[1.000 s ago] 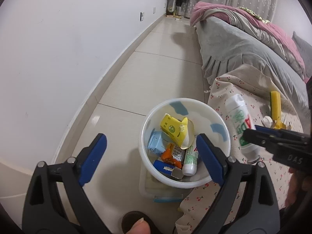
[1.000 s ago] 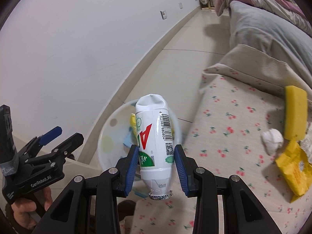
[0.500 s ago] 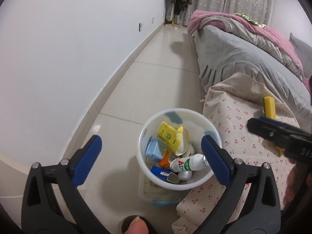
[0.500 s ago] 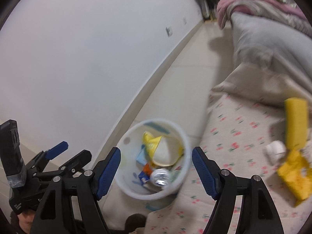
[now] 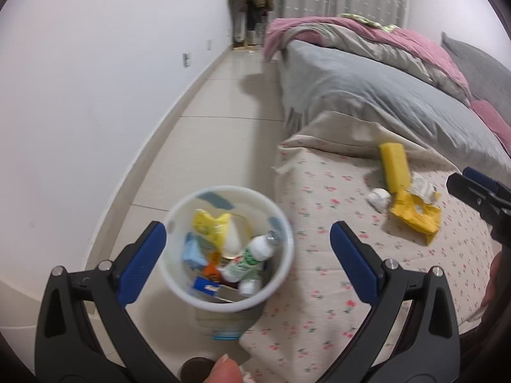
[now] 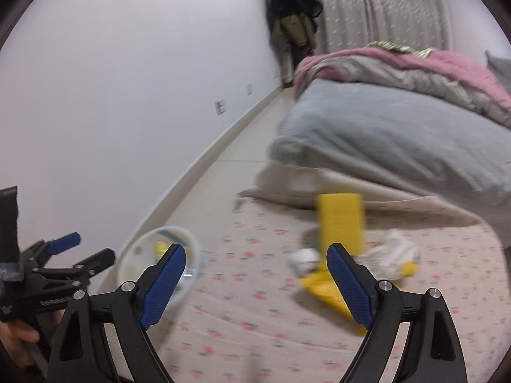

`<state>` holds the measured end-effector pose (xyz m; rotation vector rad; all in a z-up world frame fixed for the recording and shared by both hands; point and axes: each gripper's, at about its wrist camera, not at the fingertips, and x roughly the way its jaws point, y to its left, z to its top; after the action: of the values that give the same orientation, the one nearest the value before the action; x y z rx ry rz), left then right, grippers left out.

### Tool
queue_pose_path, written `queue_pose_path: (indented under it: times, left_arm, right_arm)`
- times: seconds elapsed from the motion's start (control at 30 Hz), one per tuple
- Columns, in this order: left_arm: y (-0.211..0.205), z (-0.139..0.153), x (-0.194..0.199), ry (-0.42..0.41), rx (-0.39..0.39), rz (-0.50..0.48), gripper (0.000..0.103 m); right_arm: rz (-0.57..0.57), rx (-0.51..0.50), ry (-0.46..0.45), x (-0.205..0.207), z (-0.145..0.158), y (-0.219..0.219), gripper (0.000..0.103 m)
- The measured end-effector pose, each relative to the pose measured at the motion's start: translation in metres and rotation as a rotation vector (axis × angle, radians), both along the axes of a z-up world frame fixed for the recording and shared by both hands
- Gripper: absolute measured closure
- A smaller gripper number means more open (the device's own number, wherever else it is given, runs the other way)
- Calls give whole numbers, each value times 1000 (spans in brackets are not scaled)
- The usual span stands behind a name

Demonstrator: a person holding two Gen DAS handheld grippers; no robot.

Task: Collect trash
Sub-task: 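Move both tools back over the remaining trash on the bed, then grasp the yellow sponge with the left tool and lift it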

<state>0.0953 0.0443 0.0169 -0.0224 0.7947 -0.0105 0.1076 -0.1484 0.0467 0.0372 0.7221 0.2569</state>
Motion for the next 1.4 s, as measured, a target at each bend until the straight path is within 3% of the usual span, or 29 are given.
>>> queue_pose_path:
  times: [0.3, 0.73, 1.03, 1.4]
  left_arm:
    - [-66, -3, 8, 15, 1, -104, 1]
    - [-138, -14, 25, 49, -20, -171, 1]
    - [-169, -39, 49, 122, -66, -198, 1]
    - [-195, -42, 100, 165, -113, -259, 27]
  right_arm:
    - [-136, -18, 14, -13, -4, -74, 12]
    - [-269, 2, 11, -27, 3, -137, 12]
    - [-332, -24, 107, -16, -14, -164, 12]
    - [-331, 17, 241, 20, -41, -185, 12]
